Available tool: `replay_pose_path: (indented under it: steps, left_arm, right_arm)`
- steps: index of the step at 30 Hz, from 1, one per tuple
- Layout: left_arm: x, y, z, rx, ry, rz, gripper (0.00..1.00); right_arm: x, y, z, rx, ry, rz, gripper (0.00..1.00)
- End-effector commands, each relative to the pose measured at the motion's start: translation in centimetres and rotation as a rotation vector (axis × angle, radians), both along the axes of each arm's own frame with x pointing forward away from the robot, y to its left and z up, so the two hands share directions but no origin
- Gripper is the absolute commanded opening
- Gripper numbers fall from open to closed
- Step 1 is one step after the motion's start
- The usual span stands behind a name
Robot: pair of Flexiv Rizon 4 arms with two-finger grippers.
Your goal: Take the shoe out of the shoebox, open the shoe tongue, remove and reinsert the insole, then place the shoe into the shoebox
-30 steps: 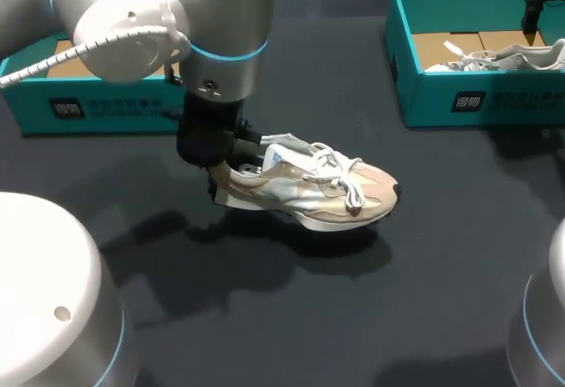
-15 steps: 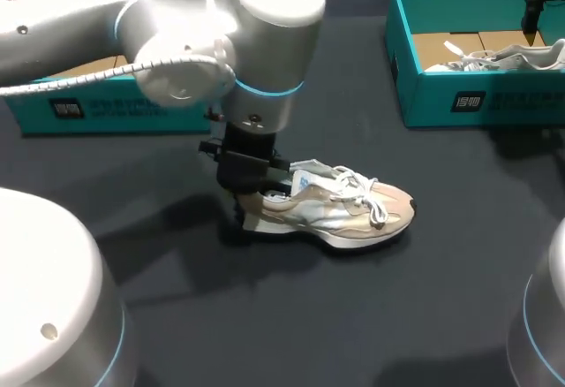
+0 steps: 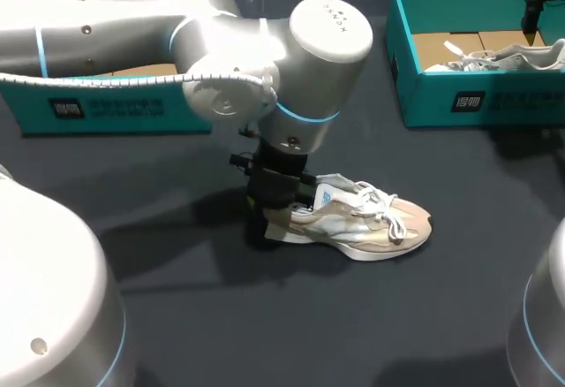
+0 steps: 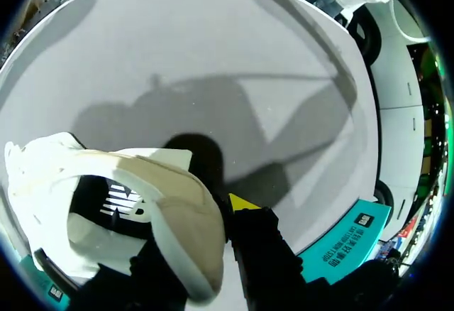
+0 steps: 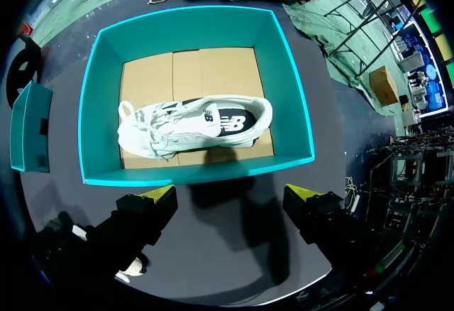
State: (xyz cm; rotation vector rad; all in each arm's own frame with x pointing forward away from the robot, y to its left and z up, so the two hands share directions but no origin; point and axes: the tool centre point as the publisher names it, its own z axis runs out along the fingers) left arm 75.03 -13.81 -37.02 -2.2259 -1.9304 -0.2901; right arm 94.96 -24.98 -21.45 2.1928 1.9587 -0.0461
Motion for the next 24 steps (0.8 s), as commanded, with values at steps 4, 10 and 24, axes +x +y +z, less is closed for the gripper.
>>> replay_pose_path:
  steps: [4, 10, 24]
  left_arm:
    - [0.1, -0.2, -0.2, -0.011, 0.008, -0.006, 0.39]
    - [-0.1, 1.1, 0.9, -0.045, 0.007, 0.005, 1.00]
    - [-1.8, 5.9, 10.2, -0.373, 0.189, 0.460, 1.00]
  right_arm:
    - [0.0, 0.0, 0.0, 0.000, -0.001, 0.000, 1.00]
    - [0.0, 0.0, 0.0, 0.000, -0.001, 0.000, 1.00]
    - [0.0, 0.0, 0.0, 0.000, -0.001, 0.000, 1.00]
